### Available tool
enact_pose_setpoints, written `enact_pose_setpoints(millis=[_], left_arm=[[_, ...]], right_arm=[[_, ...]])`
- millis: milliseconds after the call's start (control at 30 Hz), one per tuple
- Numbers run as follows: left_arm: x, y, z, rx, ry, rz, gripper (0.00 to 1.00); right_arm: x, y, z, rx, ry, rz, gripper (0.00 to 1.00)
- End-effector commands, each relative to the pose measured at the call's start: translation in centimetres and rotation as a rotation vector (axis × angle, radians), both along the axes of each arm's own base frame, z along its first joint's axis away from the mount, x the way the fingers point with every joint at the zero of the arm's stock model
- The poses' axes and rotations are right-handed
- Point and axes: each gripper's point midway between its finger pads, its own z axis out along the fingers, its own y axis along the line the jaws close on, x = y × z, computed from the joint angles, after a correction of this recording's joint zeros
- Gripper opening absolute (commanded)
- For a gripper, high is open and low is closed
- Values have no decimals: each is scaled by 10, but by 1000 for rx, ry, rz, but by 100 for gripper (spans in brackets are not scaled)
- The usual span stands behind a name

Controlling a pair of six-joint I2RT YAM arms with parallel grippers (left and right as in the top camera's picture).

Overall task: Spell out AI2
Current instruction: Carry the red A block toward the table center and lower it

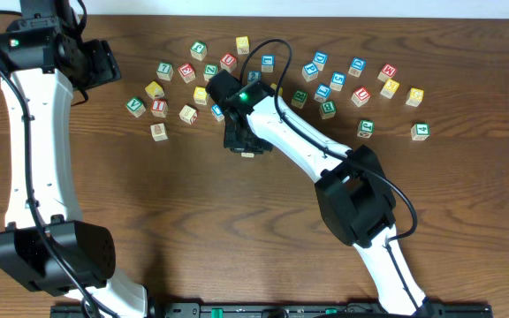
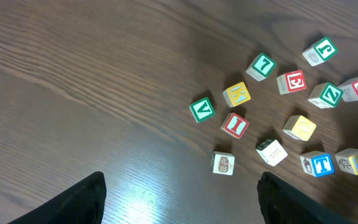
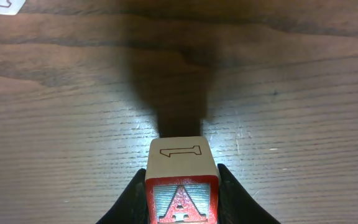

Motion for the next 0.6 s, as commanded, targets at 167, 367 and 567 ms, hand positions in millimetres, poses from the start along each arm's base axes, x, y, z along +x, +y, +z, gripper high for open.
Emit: enact_pose_setpoints(millis=[167, 367, 567], left_arm=[[2, 4, 1, 4, -3, 17, 77], [2, 4, 1, 4, -3, 17, 77], [2, 4, 1, 4, -3, 17, 77]], right_arm=[[4, 2, -2, -12, -32, -34, 20], [5, 6, -1, -31, -65, -30, 20], [6, 12, -5, -27, -78, -20, 20]])
